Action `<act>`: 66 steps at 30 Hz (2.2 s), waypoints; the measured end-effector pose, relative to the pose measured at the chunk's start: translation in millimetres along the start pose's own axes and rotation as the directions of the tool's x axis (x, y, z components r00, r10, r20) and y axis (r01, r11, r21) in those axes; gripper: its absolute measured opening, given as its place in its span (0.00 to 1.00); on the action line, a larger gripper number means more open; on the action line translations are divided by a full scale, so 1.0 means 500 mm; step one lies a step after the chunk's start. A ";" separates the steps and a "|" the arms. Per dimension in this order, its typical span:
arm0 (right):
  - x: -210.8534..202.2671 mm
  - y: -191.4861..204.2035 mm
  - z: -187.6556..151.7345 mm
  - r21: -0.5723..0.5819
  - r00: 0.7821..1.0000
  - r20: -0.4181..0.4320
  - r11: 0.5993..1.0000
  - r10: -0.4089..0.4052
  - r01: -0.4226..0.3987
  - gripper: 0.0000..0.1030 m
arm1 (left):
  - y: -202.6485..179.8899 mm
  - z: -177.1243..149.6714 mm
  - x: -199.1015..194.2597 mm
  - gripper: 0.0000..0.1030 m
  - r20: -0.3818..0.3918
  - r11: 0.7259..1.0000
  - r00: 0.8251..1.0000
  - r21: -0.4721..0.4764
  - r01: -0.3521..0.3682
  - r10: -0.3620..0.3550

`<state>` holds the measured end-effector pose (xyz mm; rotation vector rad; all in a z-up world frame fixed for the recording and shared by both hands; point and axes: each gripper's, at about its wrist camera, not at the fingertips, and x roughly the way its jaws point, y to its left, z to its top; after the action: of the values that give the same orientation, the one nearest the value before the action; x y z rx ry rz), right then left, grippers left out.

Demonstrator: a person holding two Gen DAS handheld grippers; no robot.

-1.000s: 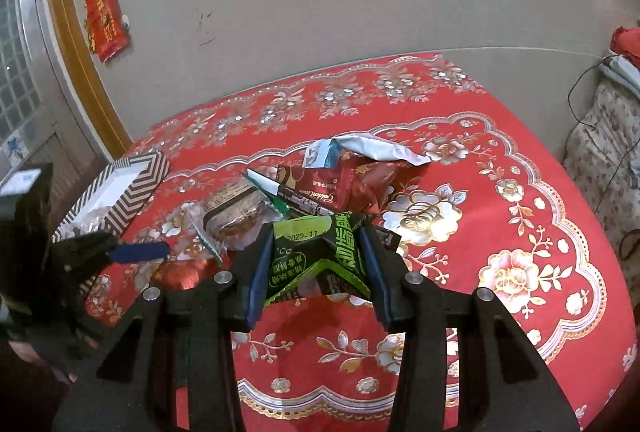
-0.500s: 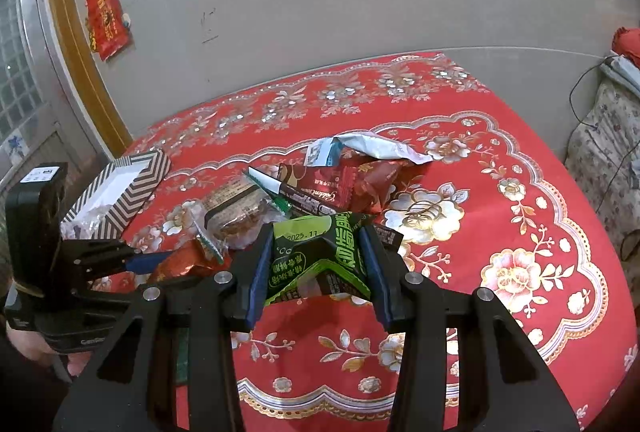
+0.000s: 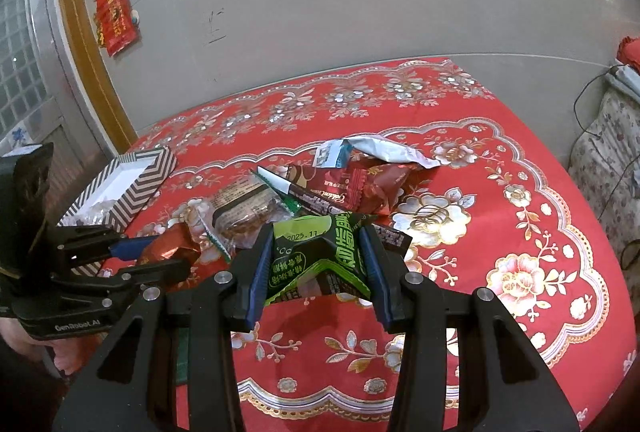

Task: Organize snacks
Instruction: 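Carry both snacks over the white box and open both tools to drop them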

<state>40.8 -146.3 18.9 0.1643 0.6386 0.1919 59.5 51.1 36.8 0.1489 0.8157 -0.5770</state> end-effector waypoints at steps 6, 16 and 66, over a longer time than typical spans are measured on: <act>-0.021 0.018 -0.001 -0.033 0.998 0.062 0.999 0.004 -0.002 0.41 | 0.011 0.003 -0.024 0.35 0.025 1.000 1.000 -0.028 -0.009 0.010; -0.059 0.112 0.020 -0.052 0.989 0.140 0.998 0.045 -0.038 0.41 | 0.062 0.003 -0.073 0.35 0.068 0.995 0.997 -0.090 -0.034 0.040; 0.135 0.618 -0.079 -0.351 0.930 -0.122 0.861 0.346 -0.367 0.41 | 0.448 -0.114 -0.210 0.35 -0.022 0.839 0.900 -0.354 -0.414 0.435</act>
<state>30.8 172.2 13.9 -0.0901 0.6110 0.6745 86.7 303.2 53.5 -0.0187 0.7835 -0.0074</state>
